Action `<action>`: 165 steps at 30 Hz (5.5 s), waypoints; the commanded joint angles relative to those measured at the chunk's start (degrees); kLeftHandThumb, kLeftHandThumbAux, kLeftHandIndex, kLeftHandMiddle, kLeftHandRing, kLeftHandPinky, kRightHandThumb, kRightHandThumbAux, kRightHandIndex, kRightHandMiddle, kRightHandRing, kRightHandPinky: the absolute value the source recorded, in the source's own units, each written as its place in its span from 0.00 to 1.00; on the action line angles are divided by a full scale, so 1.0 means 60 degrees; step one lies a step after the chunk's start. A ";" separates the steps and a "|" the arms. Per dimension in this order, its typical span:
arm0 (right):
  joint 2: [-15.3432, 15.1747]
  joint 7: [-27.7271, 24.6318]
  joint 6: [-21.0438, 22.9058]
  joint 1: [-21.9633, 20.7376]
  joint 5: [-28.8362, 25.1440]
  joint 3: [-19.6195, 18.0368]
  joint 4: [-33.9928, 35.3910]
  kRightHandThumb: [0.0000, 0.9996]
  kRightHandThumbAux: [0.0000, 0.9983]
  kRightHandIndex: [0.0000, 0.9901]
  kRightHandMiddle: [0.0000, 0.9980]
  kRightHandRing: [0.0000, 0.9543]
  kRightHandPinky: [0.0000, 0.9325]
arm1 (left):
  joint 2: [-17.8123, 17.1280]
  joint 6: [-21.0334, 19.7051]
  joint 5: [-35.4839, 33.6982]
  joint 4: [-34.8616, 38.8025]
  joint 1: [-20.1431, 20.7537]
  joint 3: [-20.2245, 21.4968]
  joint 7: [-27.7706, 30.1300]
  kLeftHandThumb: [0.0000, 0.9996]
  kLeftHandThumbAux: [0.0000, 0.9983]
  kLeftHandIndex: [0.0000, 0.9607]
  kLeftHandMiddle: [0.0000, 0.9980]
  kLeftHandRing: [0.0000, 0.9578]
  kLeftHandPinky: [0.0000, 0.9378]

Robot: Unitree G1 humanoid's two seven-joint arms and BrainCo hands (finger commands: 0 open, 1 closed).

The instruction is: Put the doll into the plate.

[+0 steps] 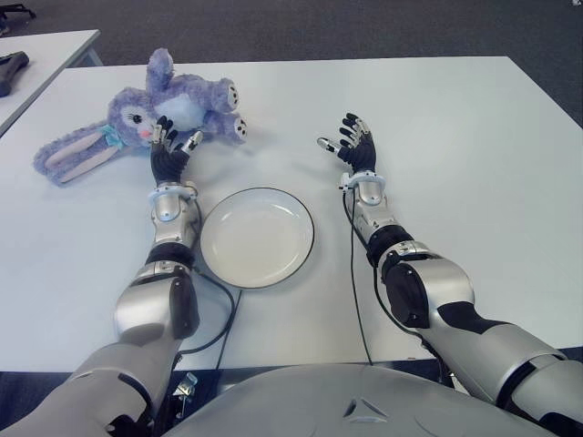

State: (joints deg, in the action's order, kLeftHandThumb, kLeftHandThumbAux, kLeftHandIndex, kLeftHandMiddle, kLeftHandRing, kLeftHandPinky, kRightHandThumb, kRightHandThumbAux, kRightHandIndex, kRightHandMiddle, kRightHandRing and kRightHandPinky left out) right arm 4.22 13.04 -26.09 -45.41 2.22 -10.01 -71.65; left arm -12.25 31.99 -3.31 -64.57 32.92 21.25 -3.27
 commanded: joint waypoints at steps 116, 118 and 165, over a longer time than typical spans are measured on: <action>0.1354 0.0150 0.1585 0.1731 0.0012 -0.0140 -0.1131 0.11 0.95 0.14 0.16 0.17 0.20 | -0.3511 0.0435 0.4296 0.3943 -0.3157 -0.0840 -0.5189 0.27 0.68 0.02 0.08 0.07 0.05; 0.1357 0.0139 0.1592 0.1727 0.0007 -0.0148 -0.1131 0.11 0.95 0.14 0.16 0.17 0.19 | -0.3673 0.0115 0.4369 0.4073 -0.3107 -0.0916 -0.4953 0.29 0.66 0.01 0.08 0.06 0.02; 0.1404 0.0152 0.1602 0.1716 -0.0045 -0.0208 -0.1128 0.13 0.94 0.14 0.16 0.17 0.19 | -0.4808 -0.2408 0.4755 0.5479 -0.3330 -0.2036 -0.3669 0.33 0.58 0.00 0.08 0.05 0.02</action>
State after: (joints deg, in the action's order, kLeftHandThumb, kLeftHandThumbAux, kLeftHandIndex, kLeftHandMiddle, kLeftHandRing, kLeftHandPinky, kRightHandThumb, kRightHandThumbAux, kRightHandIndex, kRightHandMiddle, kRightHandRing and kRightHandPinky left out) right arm 4.35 13.71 -25.69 -45.35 3.00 -10.11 -71.28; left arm -40.74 18.78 24.63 -32.90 14.61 10.04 -27.40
